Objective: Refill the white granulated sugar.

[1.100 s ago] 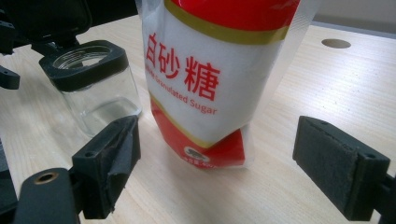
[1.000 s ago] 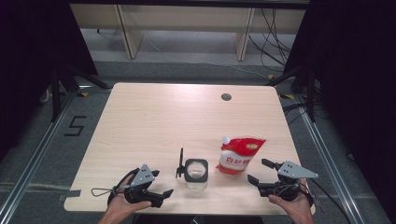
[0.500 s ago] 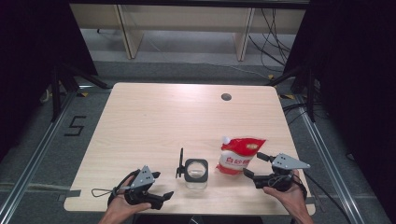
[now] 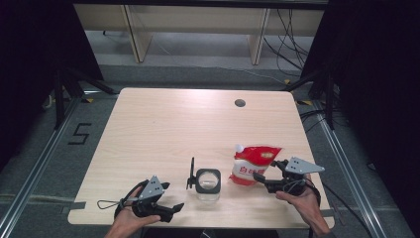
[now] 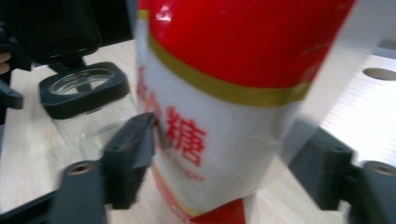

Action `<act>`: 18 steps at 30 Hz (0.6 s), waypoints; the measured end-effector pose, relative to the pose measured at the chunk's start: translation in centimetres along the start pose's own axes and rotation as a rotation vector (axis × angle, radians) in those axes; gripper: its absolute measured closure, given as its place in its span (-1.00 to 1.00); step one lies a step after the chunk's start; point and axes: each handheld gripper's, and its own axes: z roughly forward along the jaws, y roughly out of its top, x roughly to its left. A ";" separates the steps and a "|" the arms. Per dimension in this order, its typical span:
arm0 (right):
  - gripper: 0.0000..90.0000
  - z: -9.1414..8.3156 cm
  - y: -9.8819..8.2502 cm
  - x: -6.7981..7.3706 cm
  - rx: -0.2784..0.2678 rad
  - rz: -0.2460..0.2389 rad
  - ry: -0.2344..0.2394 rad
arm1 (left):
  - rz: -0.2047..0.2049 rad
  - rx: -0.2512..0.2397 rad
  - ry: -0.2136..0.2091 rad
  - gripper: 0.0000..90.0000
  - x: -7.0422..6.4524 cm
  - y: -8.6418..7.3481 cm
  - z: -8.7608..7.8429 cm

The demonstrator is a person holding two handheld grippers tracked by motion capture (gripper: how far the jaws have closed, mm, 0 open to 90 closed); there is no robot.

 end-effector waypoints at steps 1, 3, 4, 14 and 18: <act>-0.29 -0.1 0.1 0.1 0.007 -0.003 -0.019 | 0.006 -0.001 0.003 -0.66 0.0 0.0 0.0; -0.28 0.0 0.3 0.2 -0.007 -0.029 -0.023 | -0.003 -0.010 0.001 -0.66 0.0 0.0 0.0; -0.26 0.1 0.3 0.5 -0.003 -0.010 -0.036 | -0.002 -0.009 0.001 -0.66 0.0 0.0 0.0; -0.18 0.3 1.1 4.2 0.030 0.050 -0.225 | 0.024 -0.017 -0.002 -0.66 0.0 0.0 0.0; -0.16 0.4 1.1 5.3 0.033 0.066 -0.280 | 0.022 -0.004 0.000 -0.66 0.0 0.0 -0.1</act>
